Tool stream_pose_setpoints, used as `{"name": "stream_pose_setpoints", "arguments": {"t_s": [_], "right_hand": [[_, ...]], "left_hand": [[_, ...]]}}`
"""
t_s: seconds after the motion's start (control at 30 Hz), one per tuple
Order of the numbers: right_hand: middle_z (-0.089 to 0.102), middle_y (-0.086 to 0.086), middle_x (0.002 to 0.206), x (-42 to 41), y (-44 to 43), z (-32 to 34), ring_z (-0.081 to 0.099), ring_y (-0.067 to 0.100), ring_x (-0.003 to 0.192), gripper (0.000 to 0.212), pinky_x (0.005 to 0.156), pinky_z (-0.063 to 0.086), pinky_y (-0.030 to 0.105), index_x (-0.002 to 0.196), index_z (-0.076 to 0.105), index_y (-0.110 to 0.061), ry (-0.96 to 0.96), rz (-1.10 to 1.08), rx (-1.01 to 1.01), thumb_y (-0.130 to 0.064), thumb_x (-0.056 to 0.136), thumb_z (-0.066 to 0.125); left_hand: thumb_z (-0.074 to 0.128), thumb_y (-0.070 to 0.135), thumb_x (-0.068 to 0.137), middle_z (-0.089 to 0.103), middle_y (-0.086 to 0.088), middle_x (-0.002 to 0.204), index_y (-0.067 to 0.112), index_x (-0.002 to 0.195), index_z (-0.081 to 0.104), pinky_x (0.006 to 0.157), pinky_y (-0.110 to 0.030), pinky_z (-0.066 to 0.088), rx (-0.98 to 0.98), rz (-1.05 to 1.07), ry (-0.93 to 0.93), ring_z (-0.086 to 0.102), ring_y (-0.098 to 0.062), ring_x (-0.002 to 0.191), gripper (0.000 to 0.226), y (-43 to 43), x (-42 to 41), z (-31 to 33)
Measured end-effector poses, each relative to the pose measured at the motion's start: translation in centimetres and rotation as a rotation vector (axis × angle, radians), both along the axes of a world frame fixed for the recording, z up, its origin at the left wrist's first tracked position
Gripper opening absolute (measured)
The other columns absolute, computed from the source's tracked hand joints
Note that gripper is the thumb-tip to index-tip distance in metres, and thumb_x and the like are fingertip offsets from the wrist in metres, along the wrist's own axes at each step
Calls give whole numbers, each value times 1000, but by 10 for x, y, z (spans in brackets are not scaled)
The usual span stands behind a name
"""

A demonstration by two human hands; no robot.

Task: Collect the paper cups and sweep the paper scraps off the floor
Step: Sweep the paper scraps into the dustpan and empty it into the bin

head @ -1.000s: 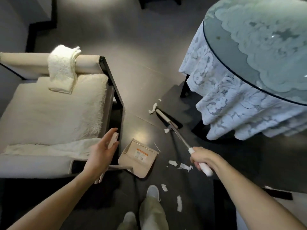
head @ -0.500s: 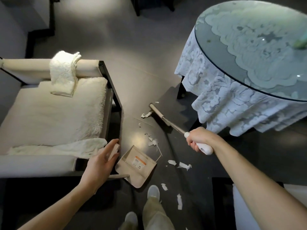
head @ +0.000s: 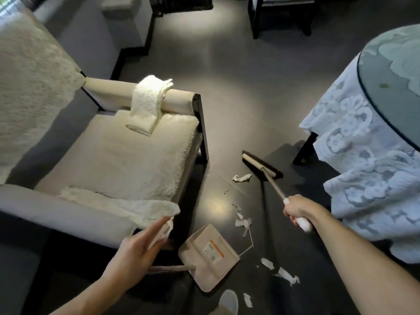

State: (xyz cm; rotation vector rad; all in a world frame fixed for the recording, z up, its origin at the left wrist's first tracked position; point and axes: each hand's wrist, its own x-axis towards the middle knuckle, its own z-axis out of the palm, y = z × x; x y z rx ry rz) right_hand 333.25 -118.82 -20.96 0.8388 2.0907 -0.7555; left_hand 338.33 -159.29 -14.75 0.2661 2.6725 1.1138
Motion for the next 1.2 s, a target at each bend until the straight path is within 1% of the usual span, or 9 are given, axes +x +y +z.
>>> {"name": "stream_pose_setpoints", "arguments": {"t_s": [0.2, 0.3, 0.43, 0.57, 0.67, 0.77, 0.9, 1.1, 1.2], "right_hand": [[64, 9, 80, 68, -48, 13, 59, 19, 68, 47, 69, 53, 32, 135, 43, -8, -117, 155, 84, -7, 88, 50], [58, 5, 79, 120, -76, 30, 53, 13, 58, 42, 49, 45, 25, 130, 42, -15, -169, 214, 107, -7, 89, 48], [60, 7, 93, 191, -125, 49, 52, 13, 58, 38, 45, 41, 23, 127, 43, -14, -210, 264, 151, -9, 90, 48], [61, 12, 111, 268, -177, 70, 61, 20, 77, 48, 57, 45, 27, 137, 35, -17, -238, 179, 102, -8, 90, 45], [56, 7, 71, 315, -199, 87, 49, 16, 55, 51, 47, 38, 26, 136, 42, -16, -175, -39, -26, -3, 87, 42], [48, 3, 57, 341, -191, 111, 37, 7, 39, 49, 38, 26, 17, 116, 59, -26, -39, -437, -191, 5, 81, 43], [44, -1, 42, 356, -162, 133, 35, 6, 33, 48, 36, 28, 14, 93, 61, -34, -3, -550, -271, 9, 76, 48], [43, 1, 48, 350, -121, 118, 33, 6, 35, 55, 34, 25, 13, 113, 58, -30, 87, -633, -258, 12, 80, 46], [41, 4, 63, 350, -95, 97, 32, 8, 42, 36, 32, 24, 14, 115, 56, -17, 91, -645, -218, 3, 88, 45]], "left_hand": [[59, 29, 92, 53, 24, 118, 72, 119, 36, 89, -4, 34, 0, -32, -24, 43, 16, 109, 55, -1, -15, -2], [58, 27, 93, 59, 16, 120, 77, 114, 35, 93, -15, 40, 67, -79, -90, 52, 4, 113, 59, -3, 9, -7], [57, 29, 93, 55, 18, 123, 68, 123, 40, 89, -13, 39, 167, -80, -97, 52, 1, 113, 52, -19, 54, -8], [55, 33, 93, 52, 23, 121, 61, 129, 34, 89, -20, 43, 161, -74, -91, 53, 1, 110, 50, -60, 107, 4], [55, 34, 93, 56, 21, 112, 54, 133, 38, 80, -13, 40, 135, -78, -76, 54, 12, 94, 48, -83, 134, 14], [58, 30, 93, 57, 19, 109, 46, 134, 44, 74, -9, 42, 149, -54, -97, 57, 12, 86, 46, -101, 158, 19], [58, 25, 92, 61, 14, 109, 48, 131, 46, 67, -4, 42, 153, -29, -129, 59, 8, 86, 46, -115, 182, 19], [62, 23, 90, 61, 16, 99, 52, 128, 47, 73, -16, 47, 101, 38, -85, 61, 2, 88, 50, -112, 215, 23], [61, 21, 90, 61, 10, 106, 47, 132, 47, 78, -26, 49, 74, 39, -67, 64, -8, 92, 51, -109, 227, 17]]}}
